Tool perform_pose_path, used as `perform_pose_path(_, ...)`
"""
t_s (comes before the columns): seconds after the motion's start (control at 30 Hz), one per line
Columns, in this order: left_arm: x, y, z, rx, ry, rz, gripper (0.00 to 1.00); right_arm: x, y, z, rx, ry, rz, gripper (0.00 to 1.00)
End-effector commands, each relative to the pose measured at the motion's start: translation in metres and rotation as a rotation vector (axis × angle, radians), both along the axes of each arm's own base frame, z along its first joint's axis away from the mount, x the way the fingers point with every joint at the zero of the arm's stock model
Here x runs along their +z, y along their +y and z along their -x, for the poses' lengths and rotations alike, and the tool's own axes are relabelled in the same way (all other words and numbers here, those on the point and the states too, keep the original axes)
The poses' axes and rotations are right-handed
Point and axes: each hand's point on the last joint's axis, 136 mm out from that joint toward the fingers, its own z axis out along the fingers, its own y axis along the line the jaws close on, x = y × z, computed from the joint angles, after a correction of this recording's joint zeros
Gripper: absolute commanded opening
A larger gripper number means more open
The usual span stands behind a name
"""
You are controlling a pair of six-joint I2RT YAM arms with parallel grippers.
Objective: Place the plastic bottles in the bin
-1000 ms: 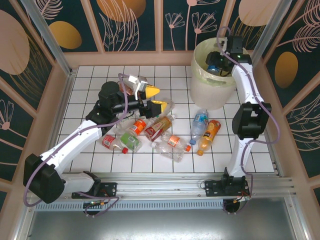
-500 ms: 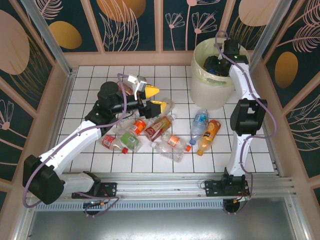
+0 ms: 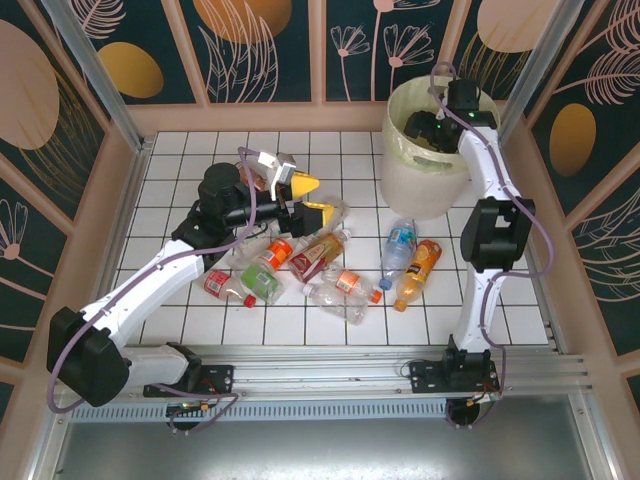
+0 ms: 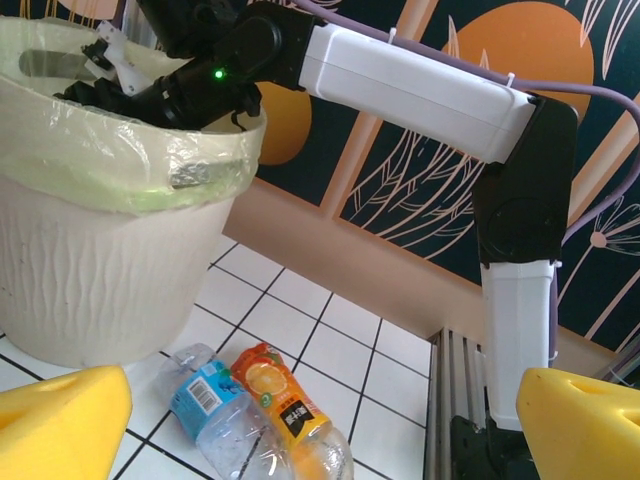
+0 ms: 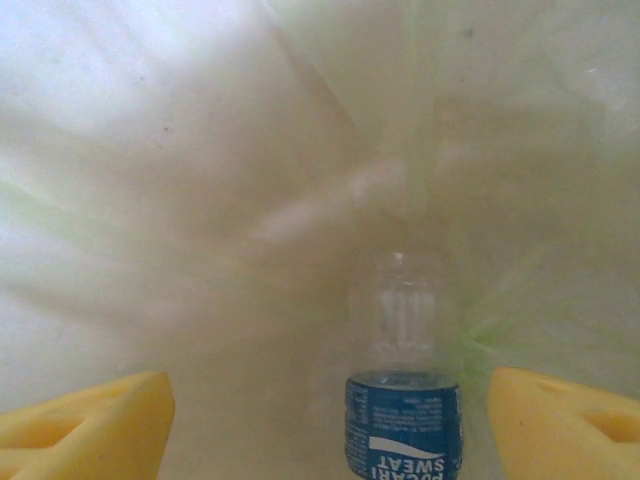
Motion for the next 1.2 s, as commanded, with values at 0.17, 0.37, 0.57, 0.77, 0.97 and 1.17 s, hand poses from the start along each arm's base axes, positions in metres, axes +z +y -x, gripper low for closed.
perform_pose_path(0.17,0.021,0.008,0.006,0.032,-0.102,0.005,0.98,0.098,-0.009,0.011,-0.02,-0.242,0.045,0.85)
perform_pose_path(0.37,0.023,0.019,-0.001,0.129,-0.156,-0.025,0.99,0.148,-0.01,0.033,-0.026,-0.377,0.077,0.84)
perform_pose_path(0.57,0.019,0.02,-0.005,0.144,-0.151,-0.045,0.99,0.179,0.007,0.072,0.023,-0.481,0.097,0.82)
perform_pose_path(0.77,0.016,0.02,-0.004,0.142,-0.169,-0.073,0.99,0.191,0.047,0.128,0.143,-0.543,0.131,0.81)
perform_pose_path(0.97,0.01,0.015,0.008,0.048,-0.199,-0.123,0.99,0.163,0.096,0.198,0.319,-0.485,0.079,0.77)
perform_pose_path(1.17,0.008,0.024,0.021,0.016,-0.21,-0.243,0.99,0.108,0.121,0.267,0.481,-0.315,-0.026,0.73)
